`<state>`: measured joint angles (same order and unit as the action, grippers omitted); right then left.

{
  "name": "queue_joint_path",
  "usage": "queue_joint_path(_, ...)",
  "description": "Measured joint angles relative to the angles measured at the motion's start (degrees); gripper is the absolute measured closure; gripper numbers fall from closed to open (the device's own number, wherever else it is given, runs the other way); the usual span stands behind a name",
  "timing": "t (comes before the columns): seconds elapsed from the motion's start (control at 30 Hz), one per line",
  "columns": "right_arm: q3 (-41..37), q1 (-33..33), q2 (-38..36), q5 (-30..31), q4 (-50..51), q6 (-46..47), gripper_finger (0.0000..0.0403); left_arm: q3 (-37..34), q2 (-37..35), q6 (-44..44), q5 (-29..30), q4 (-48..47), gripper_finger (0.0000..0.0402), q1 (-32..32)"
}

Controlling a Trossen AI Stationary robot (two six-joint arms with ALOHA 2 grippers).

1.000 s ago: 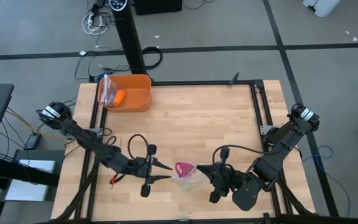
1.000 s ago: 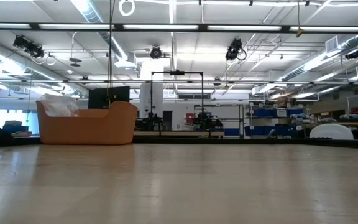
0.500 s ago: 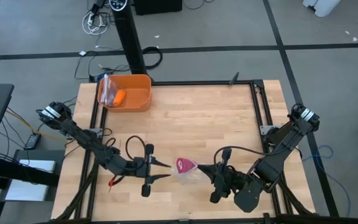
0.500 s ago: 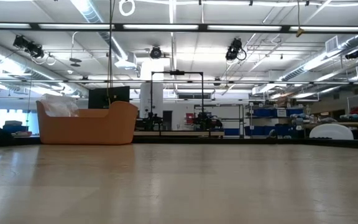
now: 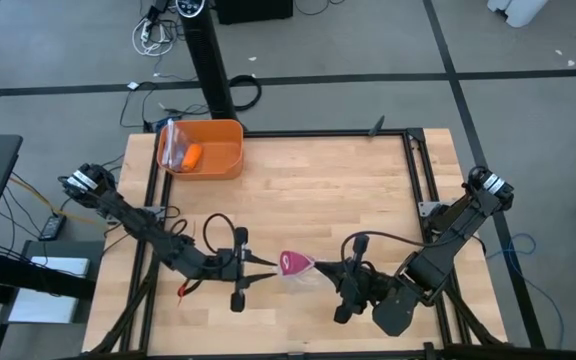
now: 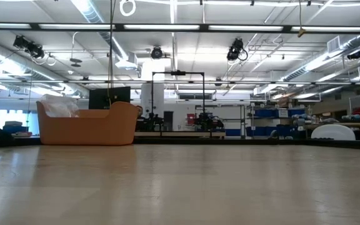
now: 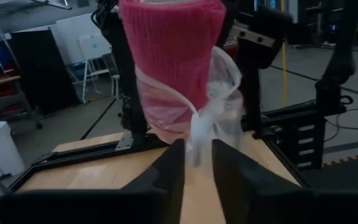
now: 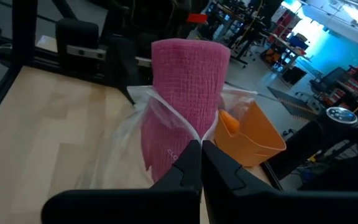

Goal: Roll bandage
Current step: Put the pink bandage into the transparent zip bag

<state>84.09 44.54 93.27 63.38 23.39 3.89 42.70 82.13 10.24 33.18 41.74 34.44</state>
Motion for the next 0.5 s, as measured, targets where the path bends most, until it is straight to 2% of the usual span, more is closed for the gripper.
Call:
queue_joint_path(0.2,0.0,0.0,0.0,-1.8,0.4,0.1,0.0403,0.0,0.0,4.4,0.3,2.5,0.0387,0.1)
queue_joint_path(0.37,0.0,0.7,0.0,-4.7,4.4,4.2,0.0403,0.0,-1.1,6.9,2.5,0.2,0.0393,1.5)
queue_joint_path(0.5,0.0,0.7,0.0,-6.6,7.9,8.2,0.0403,0.0,-1.2,7.1,6.8,-4.6,0.0397,2.1)
